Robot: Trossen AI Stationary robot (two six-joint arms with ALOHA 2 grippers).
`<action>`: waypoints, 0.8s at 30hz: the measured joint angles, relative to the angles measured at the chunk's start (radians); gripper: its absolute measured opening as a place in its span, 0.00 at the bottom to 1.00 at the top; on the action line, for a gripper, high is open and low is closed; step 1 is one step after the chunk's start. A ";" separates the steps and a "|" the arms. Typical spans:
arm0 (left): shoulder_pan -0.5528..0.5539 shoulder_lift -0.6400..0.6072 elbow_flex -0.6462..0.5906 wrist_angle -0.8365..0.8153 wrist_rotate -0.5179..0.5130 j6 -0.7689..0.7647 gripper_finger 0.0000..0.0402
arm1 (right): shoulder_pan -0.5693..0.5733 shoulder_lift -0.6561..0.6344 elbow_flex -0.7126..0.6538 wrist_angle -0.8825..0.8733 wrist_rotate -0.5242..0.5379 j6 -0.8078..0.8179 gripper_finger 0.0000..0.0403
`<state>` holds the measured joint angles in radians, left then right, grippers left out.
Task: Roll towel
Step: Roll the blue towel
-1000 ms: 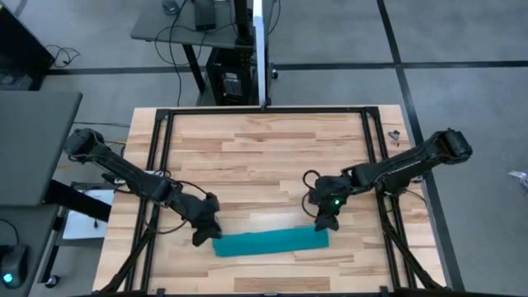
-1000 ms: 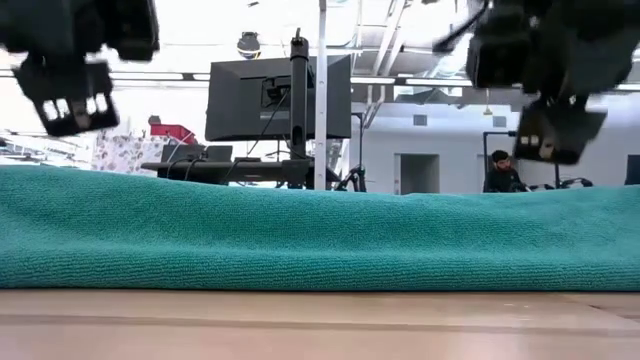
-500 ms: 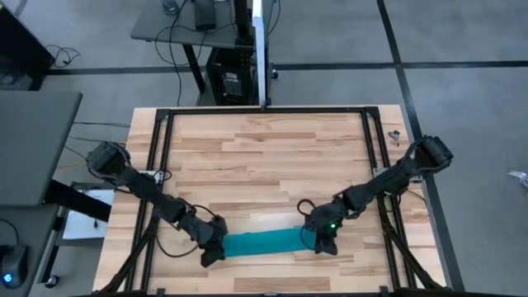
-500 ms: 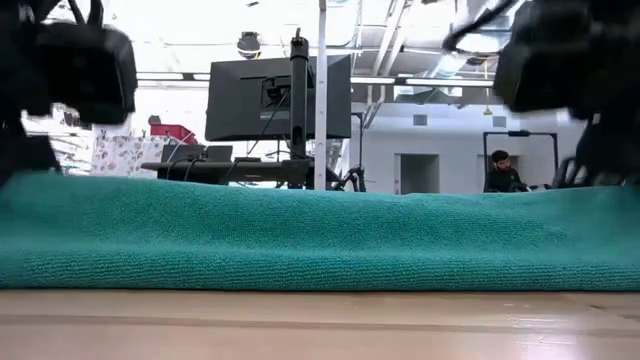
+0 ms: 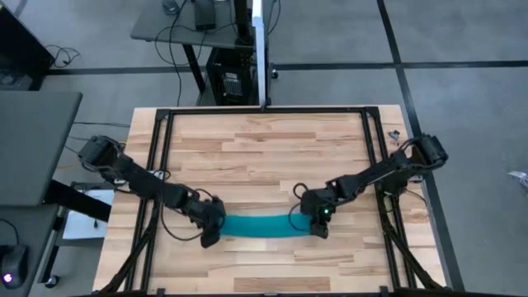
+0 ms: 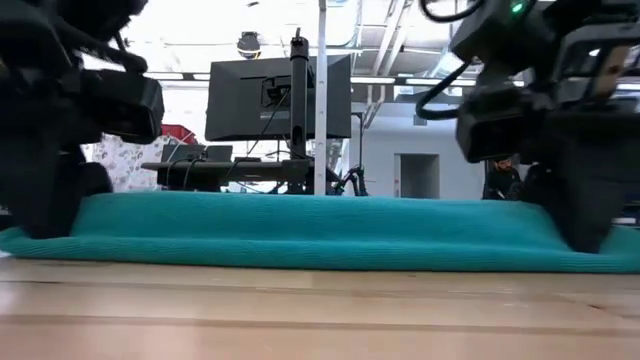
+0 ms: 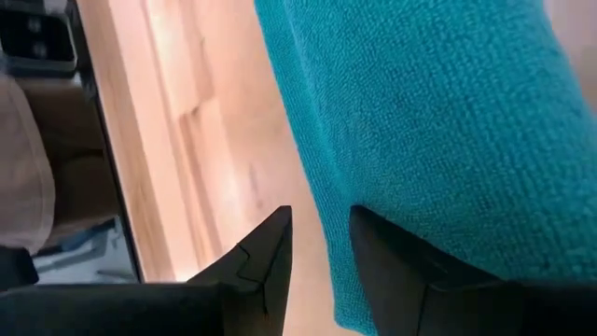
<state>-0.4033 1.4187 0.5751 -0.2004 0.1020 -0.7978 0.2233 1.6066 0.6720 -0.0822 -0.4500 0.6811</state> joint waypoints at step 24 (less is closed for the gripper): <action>0.357 -0.060 0.000 -0.145 0.027 0.343 0.32 | -0.360 -0.002 0.001 -0.103 -0.014 -0.269 0.26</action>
<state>-0.0460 1.3586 0.5747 -0.3454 0.1289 -0.4546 -0.1368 1.6047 0.6731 -0.1848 -0.4637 0.4118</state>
